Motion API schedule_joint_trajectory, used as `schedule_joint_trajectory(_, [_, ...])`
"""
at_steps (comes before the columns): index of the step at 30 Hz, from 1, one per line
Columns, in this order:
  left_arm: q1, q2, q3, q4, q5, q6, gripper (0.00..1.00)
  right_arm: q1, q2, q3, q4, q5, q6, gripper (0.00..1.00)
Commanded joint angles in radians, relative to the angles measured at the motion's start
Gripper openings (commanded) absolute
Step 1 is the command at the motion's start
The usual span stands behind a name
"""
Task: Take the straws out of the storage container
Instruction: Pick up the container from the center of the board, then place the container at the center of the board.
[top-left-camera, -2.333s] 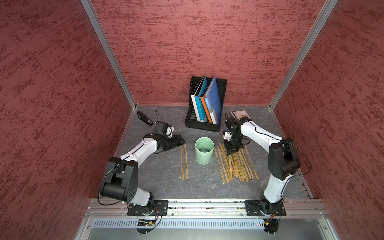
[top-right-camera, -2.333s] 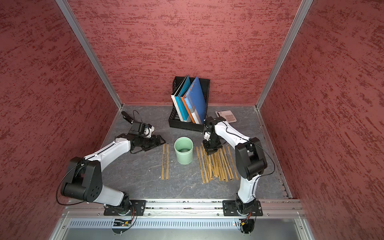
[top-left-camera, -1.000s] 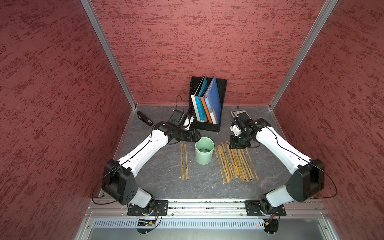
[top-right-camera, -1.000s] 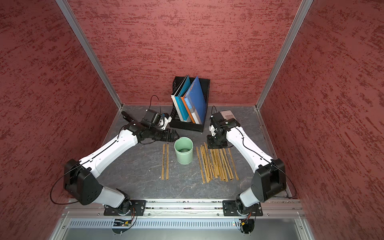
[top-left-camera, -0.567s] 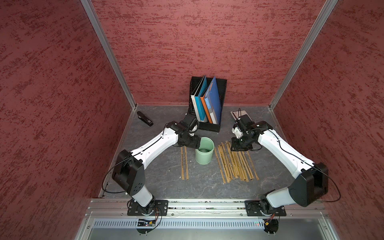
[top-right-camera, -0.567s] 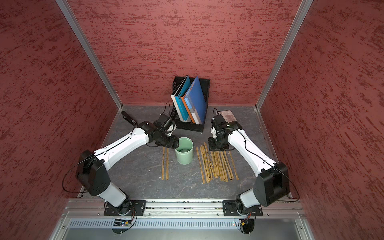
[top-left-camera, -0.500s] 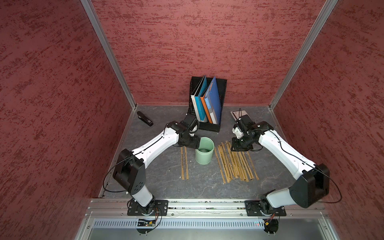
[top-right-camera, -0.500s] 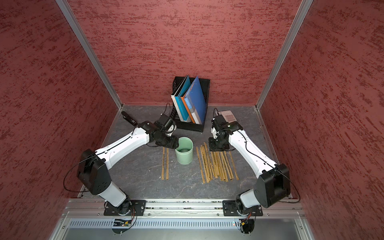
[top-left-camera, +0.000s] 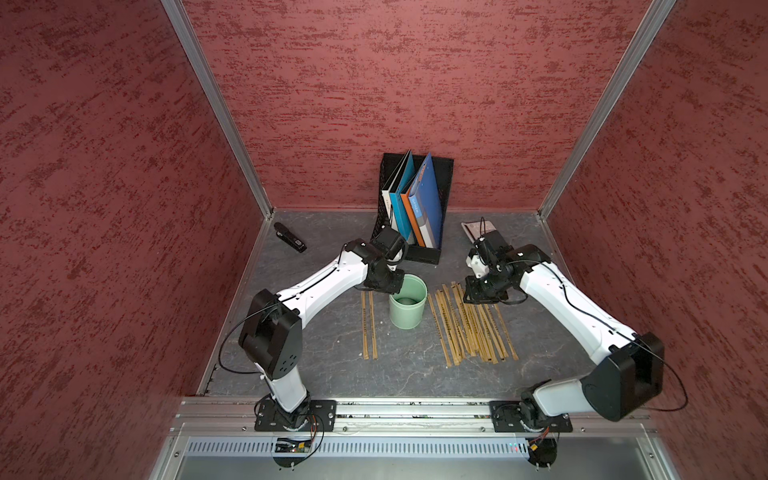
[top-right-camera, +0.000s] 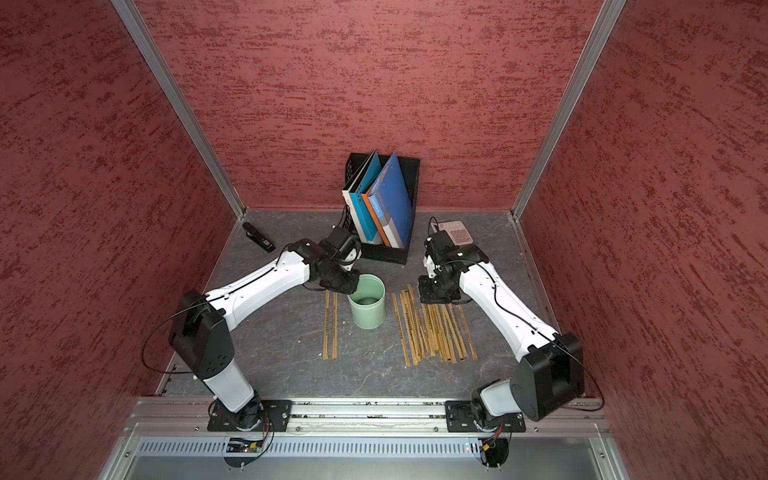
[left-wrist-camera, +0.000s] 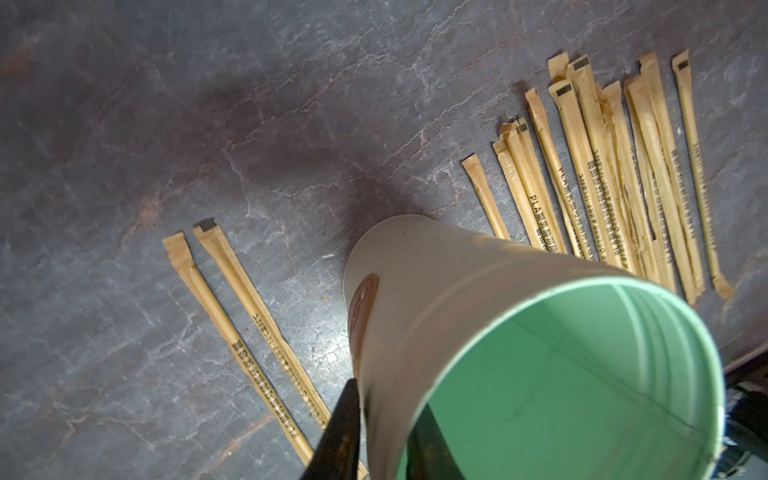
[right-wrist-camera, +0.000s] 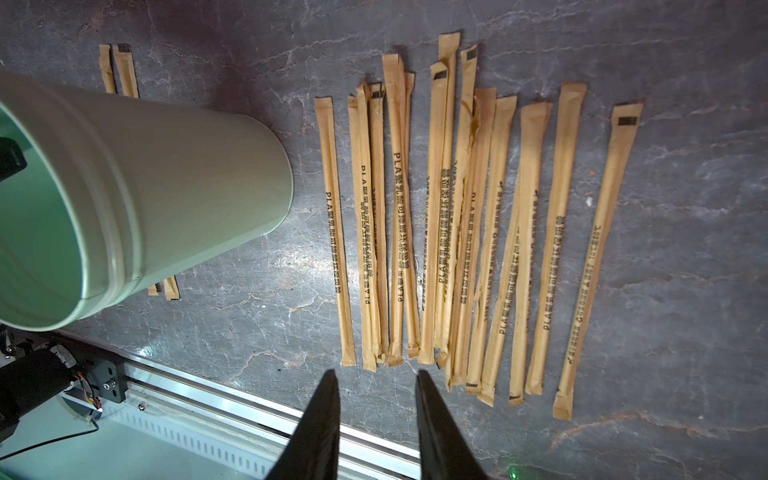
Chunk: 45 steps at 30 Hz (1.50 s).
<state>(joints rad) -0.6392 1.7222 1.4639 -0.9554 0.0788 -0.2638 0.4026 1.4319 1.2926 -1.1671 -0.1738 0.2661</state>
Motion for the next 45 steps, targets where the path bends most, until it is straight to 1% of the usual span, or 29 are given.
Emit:
schedule_joint_trajectory(1, [-0.001,0.01,0.031,0.0,-0.019,-0.01,0.08,-0.005,-0.025,-0.001,0.011,0.026,0.006,0.29])
schedule_joint_trajectory(3, [0.001,0.001,0.042,-0.005,-0.039,-0.016,0.0,-0.005,-0.027,-0.002,0.014,0.029,0.009,0.29])
schedule_joint_trajectory(10, [0.04,-0.083,0.058,0.017,-0.034,-0.032,0.0,-0.012,-0.045,-0.01,0.018,0.063,0.03,0.29])
schedule_joint_trajectory(11, [0.046,-0.091,0.07,0.002,-0.038,-0.029,0.0,-0.013,-0.049,-0.01,0.018,0.065,0.031,0.29])
schedule_joint_trajectory(14, [0.081,-0.113,0.139,-0.093,-0.102,-0.013,0.0,-0.018,-0.061,-0.01,0.022,0.085,0.046,0.29])
schedule_joint_trajectory(17, [0.178,-0.146,0.192,-0.183,-0.155,-0.014,0.0,-0.022,-0.072,-0.013,0.031,0.127,0.071,0.29])
schedule_joint_trajectory(21, [0.348,-0.169,0.209,-0.261,-0.202,-0.045,0.0,-0.03,-0.082,-0.021,0.051,0.185,0.108,0.3])
schedule_joint_trajectory(24, [0.419,-0.139,0.207,-0.307,-0.255,-0.051,0.0,-0.045,-0.083,-0.024,0.06,0.219,0.123,0.3])
schedule_joint_trajectory(27, [0.457,-0.089,0.188,-0.311,-0.29,-0.054,0.0,-0.065,-0.082,-0.036,0.077,0.231,0.129,0.31])
schedule_joint_trajectory(30, [0.495,-0.044,0.167,-0.288,-0.29,-0.063,0.0,-0.091,-0.074,-0.047,0.094,0.221,0.127,0.32])
schedule_joint_trajectory(35, [0.555,0.03,0.178,-0.283,-0.317,-0.072,0.0,-0.132,-0.051,-0.053,0.104,0.208,0.113,0.34])
schedule_joint_trajectory(38, [0.58,0.05,0.175,-0.271,-0.33,-0.068,0.0,-0.154,-0.043,-0.063,0.118,0.198,0.113,0.35])
schedule_joint_trajectory(45, [0.635,0.095,0.17,-0.241,-0.321,-0.048,0.0,-0.177,-0.012,-0.075,0.141,0.168,0.114,0.35])
